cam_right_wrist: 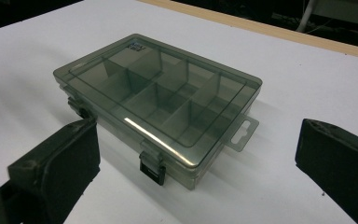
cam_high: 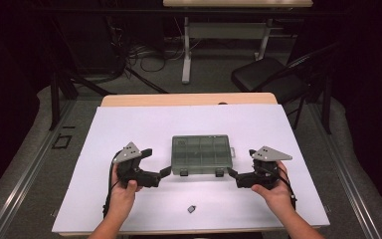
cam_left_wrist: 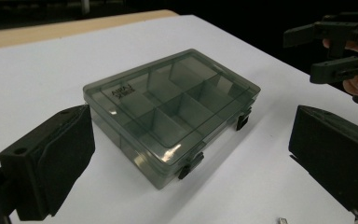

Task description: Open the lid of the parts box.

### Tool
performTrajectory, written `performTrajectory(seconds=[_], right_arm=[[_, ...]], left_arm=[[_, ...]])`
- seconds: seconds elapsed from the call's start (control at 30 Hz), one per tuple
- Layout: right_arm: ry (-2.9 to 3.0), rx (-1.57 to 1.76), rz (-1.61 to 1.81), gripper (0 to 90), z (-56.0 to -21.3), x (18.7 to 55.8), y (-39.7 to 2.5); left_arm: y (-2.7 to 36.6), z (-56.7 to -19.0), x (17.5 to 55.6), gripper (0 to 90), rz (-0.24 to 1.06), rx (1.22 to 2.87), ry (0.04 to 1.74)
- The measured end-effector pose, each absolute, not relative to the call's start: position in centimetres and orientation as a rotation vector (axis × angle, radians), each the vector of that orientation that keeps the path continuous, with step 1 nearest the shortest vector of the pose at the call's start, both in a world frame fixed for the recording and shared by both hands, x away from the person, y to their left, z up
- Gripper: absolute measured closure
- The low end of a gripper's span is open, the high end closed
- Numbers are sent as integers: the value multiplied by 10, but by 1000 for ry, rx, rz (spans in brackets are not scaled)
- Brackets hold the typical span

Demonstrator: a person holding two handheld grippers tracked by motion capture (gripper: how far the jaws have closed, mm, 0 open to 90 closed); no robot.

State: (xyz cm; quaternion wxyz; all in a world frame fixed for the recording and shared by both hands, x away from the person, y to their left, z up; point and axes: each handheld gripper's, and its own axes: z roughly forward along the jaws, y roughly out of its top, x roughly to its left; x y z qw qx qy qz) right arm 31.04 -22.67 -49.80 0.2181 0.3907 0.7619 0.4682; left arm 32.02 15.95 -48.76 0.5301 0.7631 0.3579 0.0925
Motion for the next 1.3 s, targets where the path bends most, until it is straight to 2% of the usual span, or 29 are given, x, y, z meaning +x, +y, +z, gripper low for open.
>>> performTrajectory(seconds=[0.2, 0.47, 0.57, 0.63, 0.67, 0.77, 1.0, 1.03, 1.2, 1.3], right_arm=[[2087, 1144, 1270, 0, -490, 320, -226], [2082, 1167, 1227, 7, -482, 327, -222], [2074, 1161, 1234, 45, -479, 329, -218], [2079, 1156, 1236, 78, -478, 331, -215], [2084, 1147, 1230, 91, -479, 332, -213], [2085, 1127, 1222, 150, -480, 333, -206], [2090, 1059, 1206, 391, -485, 330, -198], [2099, 1059, 1209, 437, -485, 329, -197], [2129, 1105, 1255, 500, -492, 325, -196], [2128, 1087, 1275, 557, -499, 321, -197]], left_arm=[[154, -487, 330, 2, 189, 1844, 945], [148, -481, 335, 13, 207, 1870, 927], [144, -476, 336, 86, 227, 1874, 917], [141, -473, 335, 186, 248, 1872, 916], [139, -472, 335, 189, 253, 1871, 921], [135, -473, 337, 289, 232, 1880, 928], [125, -481, 337, 433, 198, 1882, 969], [123, -482, 337, 486, 192, 1878, 953], [115, -488, 332, 621, 205, 1883, 929], [112, -491, 328, 638, 198, 1903, 902]])
